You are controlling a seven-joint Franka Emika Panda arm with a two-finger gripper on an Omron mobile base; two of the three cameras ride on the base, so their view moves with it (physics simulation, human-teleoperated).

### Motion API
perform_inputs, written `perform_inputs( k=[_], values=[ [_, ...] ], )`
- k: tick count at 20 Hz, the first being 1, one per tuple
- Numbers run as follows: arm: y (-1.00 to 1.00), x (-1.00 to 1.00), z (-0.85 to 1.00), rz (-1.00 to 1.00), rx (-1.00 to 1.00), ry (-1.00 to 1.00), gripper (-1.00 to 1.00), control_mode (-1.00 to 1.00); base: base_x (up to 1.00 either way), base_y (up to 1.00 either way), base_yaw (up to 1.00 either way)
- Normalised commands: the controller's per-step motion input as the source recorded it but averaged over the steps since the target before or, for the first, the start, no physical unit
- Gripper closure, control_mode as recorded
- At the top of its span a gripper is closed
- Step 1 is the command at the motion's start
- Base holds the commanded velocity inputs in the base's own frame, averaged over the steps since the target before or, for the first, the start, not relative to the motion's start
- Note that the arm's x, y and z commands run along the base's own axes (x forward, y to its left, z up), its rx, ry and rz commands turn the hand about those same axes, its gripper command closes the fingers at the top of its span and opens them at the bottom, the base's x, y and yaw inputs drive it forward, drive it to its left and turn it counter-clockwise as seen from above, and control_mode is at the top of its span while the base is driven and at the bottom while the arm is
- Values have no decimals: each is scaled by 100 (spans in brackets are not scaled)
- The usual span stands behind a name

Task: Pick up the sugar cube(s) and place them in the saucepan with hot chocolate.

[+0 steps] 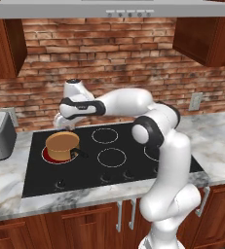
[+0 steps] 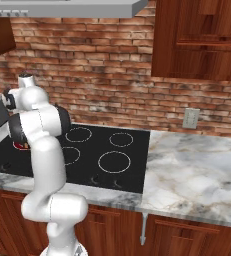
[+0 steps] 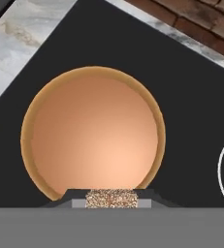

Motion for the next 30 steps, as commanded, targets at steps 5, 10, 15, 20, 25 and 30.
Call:
perform_inputs(
  k=[5,10,15,20,25,30],
  values=[
    [19,0,-41,0,-1,0,100,-100,0,0,0],
    [23,4,0,0,-2,0,100,-100,0,0,0],
    [16,3,0,0,0,0,100,-100,0,0,0],
    [5,8,0,0,0,0,100,-100,0,0,0],
    [0,12,-2,0,0,0,100,-100,0,0,0],
    [0,2,-9,0,0,0,100,-100,0,0,0]
  ],
)
